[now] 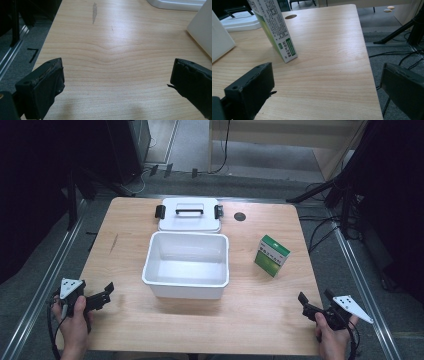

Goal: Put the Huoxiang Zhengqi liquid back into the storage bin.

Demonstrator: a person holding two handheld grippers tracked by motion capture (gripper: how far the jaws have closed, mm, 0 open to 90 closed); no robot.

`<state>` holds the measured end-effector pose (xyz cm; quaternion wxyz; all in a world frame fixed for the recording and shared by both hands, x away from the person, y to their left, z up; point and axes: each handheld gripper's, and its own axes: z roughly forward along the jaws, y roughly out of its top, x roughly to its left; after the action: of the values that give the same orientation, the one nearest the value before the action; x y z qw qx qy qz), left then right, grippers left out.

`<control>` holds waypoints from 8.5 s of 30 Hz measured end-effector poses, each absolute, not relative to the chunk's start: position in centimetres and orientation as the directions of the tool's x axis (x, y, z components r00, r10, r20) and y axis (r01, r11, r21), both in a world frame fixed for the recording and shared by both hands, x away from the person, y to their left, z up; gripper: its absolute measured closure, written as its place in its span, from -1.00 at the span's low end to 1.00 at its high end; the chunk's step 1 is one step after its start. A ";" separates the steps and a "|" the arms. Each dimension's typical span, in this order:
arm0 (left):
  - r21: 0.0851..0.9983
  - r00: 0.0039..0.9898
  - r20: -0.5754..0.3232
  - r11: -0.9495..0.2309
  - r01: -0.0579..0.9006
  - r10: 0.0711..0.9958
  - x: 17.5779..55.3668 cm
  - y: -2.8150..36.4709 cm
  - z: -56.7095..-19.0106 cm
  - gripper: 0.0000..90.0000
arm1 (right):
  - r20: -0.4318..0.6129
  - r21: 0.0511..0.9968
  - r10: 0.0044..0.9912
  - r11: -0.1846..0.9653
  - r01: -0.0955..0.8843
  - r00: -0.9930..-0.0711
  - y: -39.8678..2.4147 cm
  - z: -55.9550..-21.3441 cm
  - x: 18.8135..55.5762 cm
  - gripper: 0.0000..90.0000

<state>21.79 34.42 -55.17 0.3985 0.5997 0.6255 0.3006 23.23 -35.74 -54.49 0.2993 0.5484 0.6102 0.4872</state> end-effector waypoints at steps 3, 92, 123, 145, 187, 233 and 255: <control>0.855 0.036 -0.136 0.099 0.510 0.990 21.8 34.4 -55.2 -1.00 | 0.171 0.921 0.960 -0.077 0.382 -0.219 -35.7 -54.5 23.2 -1.00; 0.854 0.042 -0.153 0.111 0.509 0.987 21.8 34.6 -55.2 -1.00 | -0.168 0.450 0.721 0.663 0.598 -0.673 -28.6 -43.6 32.9 -0.72; 0.853 0.030 -0.158 0.121 0.507 0.987 21.8 34.7 -55.2 -1.00 | -0.141 0.214 0.666 0.743 0.634 -0.733 -26.2 -38.7 37.0 -0.70; 0.848 0.031 -0.168 0.129 0.514 0.985 21.9 34.8 -55.2 -1.00 | -0.126 0.105 0.707 0.707 0.699 -0.696 -22.0 -38.7 41.5 -0.57; 0.846 0.037 -0.175 0.131 0.517 0.984 22.0 34.8 -55.2 -1.00 | -0.084 0.117 0.687 0.727 0.677 -0.722 -21.1 -38.9 43.5 0.43; 0.840 0.046 -0.192 0.139 0.525 0.980 22.0 35.0 -55.2 -1.00 | -0.150 0.180 0.364 0.924 0.337 -0.919 -18.4 -27.1 39.9 0.44; 0.840 0.048 -0.197 0.143 0.523 0.979 22.0 35.0 -55.3 -1.00 | -0.138 0.180 0.128 0.978 0.103 -0.982 -13.3 -24.6 38.6 0.44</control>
<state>22.04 35.02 -55.26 0.4143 0.5937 0.6324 0.2755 38.64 -13.29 -24.65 0.0747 0.0582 0.9917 0.0865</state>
